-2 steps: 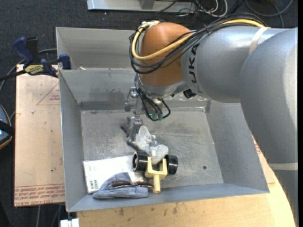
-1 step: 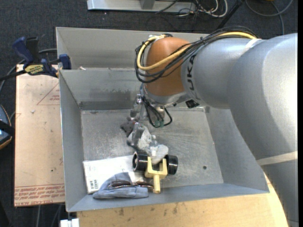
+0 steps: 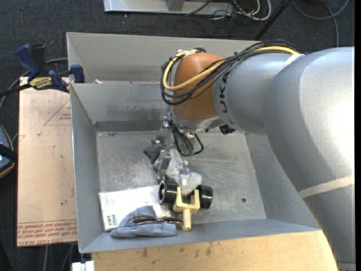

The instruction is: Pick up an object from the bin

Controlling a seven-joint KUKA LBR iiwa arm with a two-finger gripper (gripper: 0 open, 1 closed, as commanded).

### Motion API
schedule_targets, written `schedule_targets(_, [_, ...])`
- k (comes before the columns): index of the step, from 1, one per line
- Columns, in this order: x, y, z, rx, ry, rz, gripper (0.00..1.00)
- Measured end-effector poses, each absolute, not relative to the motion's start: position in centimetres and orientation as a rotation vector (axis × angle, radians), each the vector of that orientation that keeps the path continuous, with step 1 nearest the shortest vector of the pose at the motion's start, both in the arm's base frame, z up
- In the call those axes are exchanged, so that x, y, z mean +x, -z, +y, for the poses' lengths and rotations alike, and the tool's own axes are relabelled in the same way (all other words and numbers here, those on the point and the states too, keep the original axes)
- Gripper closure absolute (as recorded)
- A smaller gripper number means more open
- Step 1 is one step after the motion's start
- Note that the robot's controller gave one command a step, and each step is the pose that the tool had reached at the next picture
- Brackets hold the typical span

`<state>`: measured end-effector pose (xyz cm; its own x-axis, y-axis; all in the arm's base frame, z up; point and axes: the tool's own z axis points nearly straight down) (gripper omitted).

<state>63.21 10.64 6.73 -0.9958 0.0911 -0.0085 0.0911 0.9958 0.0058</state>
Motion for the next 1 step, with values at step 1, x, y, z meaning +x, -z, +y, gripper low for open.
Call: schedule_targets(1, [61.61, -10.19, 9.31, 0.402, -0.002, 3.115, 0.0])
